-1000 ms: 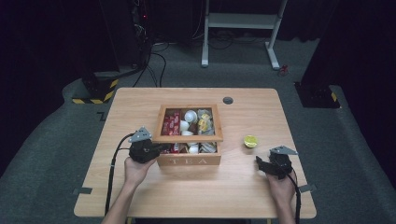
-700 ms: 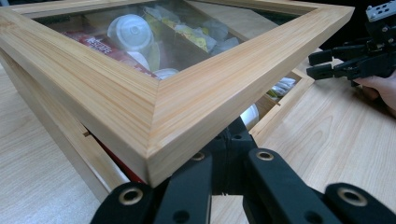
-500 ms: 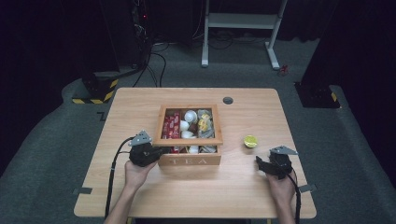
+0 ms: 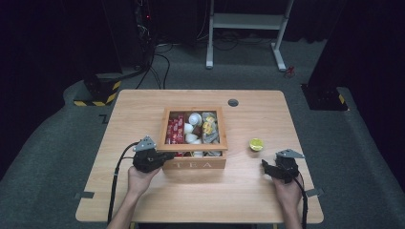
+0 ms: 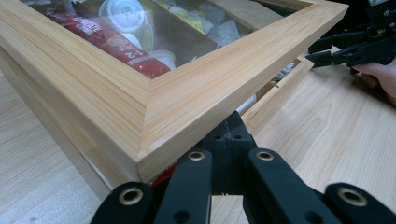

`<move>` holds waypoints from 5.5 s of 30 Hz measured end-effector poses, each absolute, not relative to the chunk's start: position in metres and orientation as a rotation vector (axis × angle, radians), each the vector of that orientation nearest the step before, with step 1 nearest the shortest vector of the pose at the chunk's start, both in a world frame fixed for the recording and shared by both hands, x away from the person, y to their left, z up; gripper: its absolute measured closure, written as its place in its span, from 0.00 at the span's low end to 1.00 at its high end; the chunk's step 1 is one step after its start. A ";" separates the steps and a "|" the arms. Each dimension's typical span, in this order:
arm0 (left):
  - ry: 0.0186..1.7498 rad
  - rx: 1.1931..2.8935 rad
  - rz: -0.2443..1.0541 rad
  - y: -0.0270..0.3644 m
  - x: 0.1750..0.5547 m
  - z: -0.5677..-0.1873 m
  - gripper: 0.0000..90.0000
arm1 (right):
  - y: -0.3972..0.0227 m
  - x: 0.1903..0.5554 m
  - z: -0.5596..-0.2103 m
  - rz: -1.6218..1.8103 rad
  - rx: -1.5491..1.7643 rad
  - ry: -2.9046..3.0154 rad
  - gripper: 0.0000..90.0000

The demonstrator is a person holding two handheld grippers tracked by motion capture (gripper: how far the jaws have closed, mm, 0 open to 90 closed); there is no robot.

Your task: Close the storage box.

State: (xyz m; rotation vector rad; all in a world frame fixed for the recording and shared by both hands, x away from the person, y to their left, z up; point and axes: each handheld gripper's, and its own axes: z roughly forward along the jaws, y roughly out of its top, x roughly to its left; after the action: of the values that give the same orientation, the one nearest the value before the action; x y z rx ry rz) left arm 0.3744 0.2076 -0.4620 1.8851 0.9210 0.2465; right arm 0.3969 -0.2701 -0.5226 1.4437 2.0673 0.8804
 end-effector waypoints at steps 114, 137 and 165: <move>1.164 1.717 0.521 0.299 0.350 -0.449 0.55 | -0.270 0.397 -0.523 0.879 1.445 2.066 0.36; 1.288 1.764 0.555 0.301 0.361 -0.489 0.51 | -0.270 0.397 -0.523 0.880 1.445 2.066 0.36; 1.443 1.851 0.607 0.291 0.370 -0.528 0.42 | -0.270 0.397 -0.523 0.879 1.444 2.068 0.36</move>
State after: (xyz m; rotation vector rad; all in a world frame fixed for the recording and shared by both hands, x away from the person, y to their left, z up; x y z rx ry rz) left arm 0.3697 0.2913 -0.5280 1.8511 1.4427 0.6066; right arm 0.3968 -0.2699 -0.5226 1.4445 2.0683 0.8795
